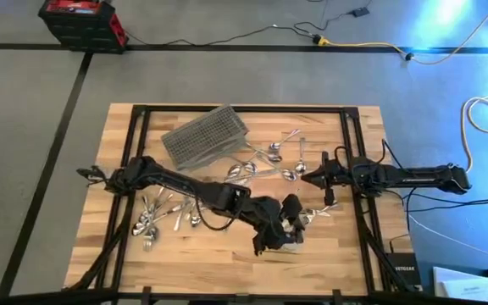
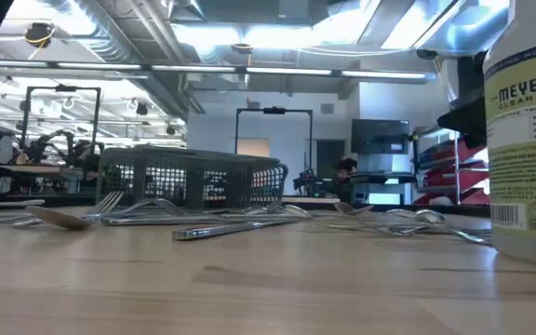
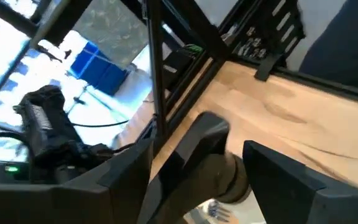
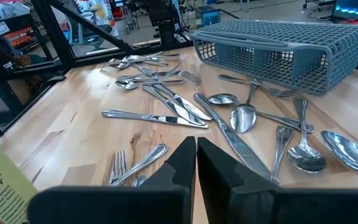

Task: Sort silverware
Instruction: Move the white spray bottle to the top right of the table

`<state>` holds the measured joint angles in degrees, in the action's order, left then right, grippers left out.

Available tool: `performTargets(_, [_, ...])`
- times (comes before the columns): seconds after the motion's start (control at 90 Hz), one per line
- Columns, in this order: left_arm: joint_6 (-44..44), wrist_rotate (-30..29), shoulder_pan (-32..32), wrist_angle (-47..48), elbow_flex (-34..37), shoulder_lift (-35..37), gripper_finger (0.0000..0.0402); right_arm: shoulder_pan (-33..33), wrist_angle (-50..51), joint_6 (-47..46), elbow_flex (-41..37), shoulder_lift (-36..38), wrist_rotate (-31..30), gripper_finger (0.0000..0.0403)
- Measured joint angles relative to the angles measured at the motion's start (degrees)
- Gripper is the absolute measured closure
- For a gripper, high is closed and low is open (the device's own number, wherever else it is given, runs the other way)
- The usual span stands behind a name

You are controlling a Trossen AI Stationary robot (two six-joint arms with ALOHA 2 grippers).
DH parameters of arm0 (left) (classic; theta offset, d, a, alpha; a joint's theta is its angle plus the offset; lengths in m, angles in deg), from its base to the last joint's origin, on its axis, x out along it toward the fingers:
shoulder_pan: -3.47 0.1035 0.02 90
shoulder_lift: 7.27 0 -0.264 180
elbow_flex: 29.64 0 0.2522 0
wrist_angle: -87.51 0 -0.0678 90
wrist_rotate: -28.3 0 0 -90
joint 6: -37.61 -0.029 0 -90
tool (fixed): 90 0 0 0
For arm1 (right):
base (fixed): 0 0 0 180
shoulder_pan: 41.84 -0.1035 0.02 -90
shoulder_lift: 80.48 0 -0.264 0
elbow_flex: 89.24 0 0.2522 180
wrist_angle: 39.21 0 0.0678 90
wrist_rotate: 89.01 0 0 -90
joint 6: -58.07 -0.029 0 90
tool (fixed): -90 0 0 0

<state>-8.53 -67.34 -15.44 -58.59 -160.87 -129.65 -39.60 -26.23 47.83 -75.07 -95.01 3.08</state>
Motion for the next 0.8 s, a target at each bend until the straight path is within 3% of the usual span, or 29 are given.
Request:
performTargets(0.122, [-2.5, -7.6, -3.7, -1.9, 0.0, 0.4, 0.0164, 0.0, 0.0, 0.0, 0.0, 0.0, 0.0, 0.0402])
performTargets(0.211, [1.4, -11.0, -6.2, -1.8, 0.0, 1.9, 0.0164, 0.0, 0.0, -0.1, 0.0, 0.0, 0.0, 0.0402])
performTargets(0.467, [23.6, -8.1, -8.6, -0.2, 1.3, 3.8, 0.0164, 0.0, -0.1, -0.2, 0.0, 0.0, 0.0, 0.0402])
performTargets(0.633, [33.6, -6.5, -6.8, -6.5, 8.7, 3.6, 0.0164, 0.0, -0.1, -0.7, 0.0, 0.0, 0.0, 0.0402])
performTargets(0.8, [37.9, -5.0, -5.7, -18.1, 16.5, 3.8, 0.0164, 0.0, 0.2, -0.7, 0.0, 0.0, -1.4, 0.0402])
